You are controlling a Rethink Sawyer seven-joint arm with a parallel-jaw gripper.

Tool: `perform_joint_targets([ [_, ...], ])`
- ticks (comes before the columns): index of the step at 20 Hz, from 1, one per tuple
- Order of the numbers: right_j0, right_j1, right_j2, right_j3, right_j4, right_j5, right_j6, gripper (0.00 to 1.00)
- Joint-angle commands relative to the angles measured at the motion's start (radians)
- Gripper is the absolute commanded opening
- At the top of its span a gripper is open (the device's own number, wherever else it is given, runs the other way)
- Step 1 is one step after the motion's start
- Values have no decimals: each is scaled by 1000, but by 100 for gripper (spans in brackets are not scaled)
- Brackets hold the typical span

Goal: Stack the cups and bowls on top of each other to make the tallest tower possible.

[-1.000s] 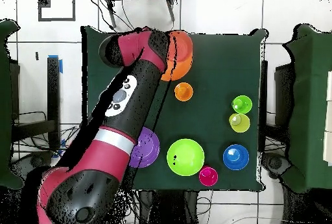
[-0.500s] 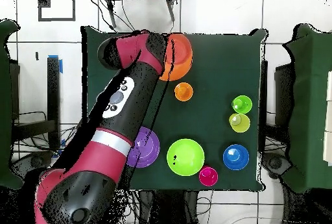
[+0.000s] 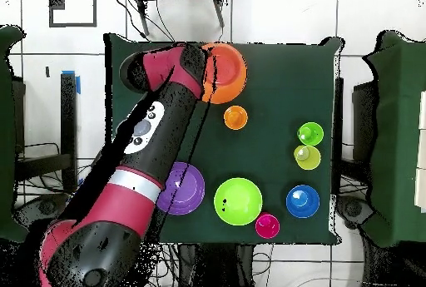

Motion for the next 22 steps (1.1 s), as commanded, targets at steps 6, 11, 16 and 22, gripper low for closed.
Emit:
perform_joint_targets([
  [6, 15, 29, 106, 36, -25, -32, 102, 0],
  [11, 10, 45, 101, 9, -17, -29, 105, 0],
  [16, 5, 53, 97, -11, -12, -20, 105, 0],
  [22, 8, 68, 98, -32, 1, -8, 117, 0],
])
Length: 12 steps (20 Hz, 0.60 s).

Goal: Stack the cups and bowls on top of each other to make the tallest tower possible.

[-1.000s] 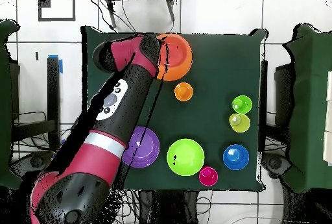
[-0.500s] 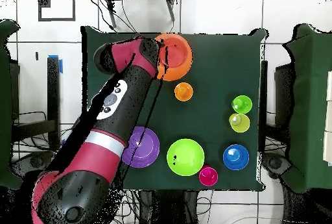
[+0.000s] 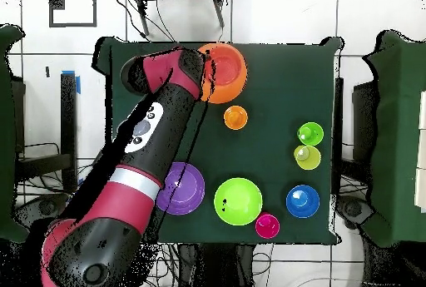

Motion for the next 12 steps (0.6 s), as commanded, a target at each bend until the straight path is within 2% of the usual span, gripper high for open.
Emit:
perform_joint_targets([
  [1, 4, 48, 99, -33, 3, -5, 119, 0],
  [12, 7, 30, 110, -37, 10, 36, 102, 0],
])
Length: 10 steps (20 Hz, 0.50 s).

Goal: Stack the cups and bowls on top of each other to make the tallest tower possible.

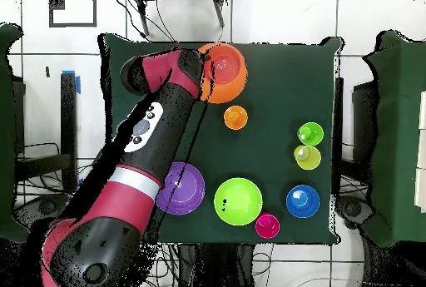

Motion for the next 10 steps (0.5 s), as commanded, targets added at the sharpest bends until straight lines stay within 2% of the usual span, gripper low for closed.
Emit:
perform_joint_targets([
  [1, 9, 25, 110, -30, 10, 35, 104, 0],
  [10, 15, -13, 119, 2, 2, 41, 84, 0],
])
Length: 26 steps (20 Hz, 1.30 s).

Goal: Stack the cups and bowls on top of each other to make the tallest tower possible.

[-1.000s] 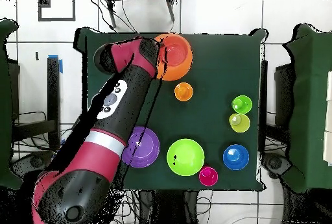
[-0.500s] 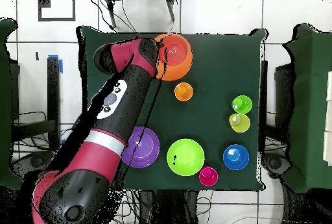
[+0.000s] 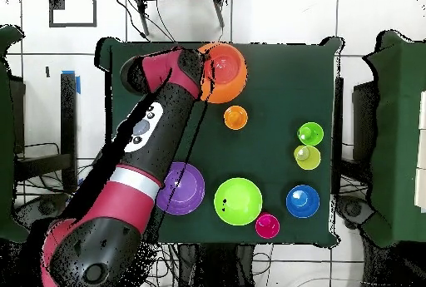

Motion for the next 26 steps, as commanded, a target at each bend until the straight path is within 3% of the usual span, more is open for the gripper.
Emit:
perform_joint_targets([
  [1, 14, -15, 122, 3, 3, 43, 80, 0],
  [12, 9, -47, 133, 8, -1, 62, 51, 0],
  [26, 8, -32, 135, 2, -4, 41, 68, 0],
])
